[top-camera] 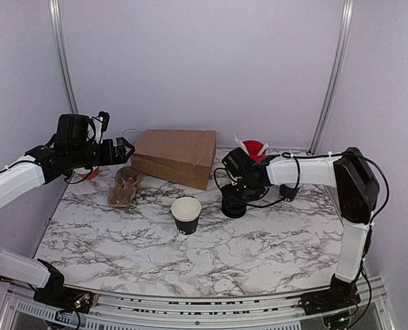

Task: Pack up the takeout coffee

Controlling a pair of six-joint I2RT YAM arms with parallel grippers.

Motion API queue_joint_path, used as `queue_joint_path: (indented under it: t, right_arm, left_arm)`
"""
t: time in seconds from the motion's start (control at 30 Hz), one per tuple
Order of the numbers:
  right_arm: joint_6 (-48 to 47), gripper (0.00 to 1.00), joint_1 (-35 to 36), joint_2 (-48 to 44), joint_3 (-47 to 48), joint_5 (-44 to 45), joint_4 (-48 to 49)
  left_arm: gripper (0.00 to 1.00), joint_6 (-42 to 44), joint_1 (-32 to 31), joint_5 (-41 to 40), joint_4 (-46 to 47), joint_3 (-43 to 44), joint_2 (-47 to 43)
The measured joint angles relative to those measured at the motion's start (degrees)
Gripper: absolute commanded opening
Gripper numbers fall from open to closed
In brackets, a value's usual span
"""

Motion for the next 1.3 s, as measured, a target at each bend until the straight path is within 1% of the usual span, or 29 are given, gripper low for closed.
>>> queue_joint_path:
  t: [0.5, 0.8, 0.97, 1.3]
  right_arm:
    - [0.0, 0.73, 0.0, -1.0, 0.0, 0.1, -0.8]
    - [0.0, 0.75, 0.0, -1.0, 0.0, -0.5, -0.8]
    - [0.0, 0.8, 0.0, -1.0, 0.0, -0.5, -0.9]
    - [0.1, 0.81, 0.0, -1.0, 0.0, -0.5, -0.9]
  left_arm:
    - [0.99, 0.0, 0.0, 0.0, 0.0, -0.2, 0.3]
    - [0.99, 0.0, 0.0, 0.4, 0.0, -0.3, 0.3]
    - [0.99, 0.0, 0.1, 0.5, 0.0, -0.5, 0.3]
    - [0.99, 0.0, 0.2, 0.5, 0.0, -0.7, 0.3]
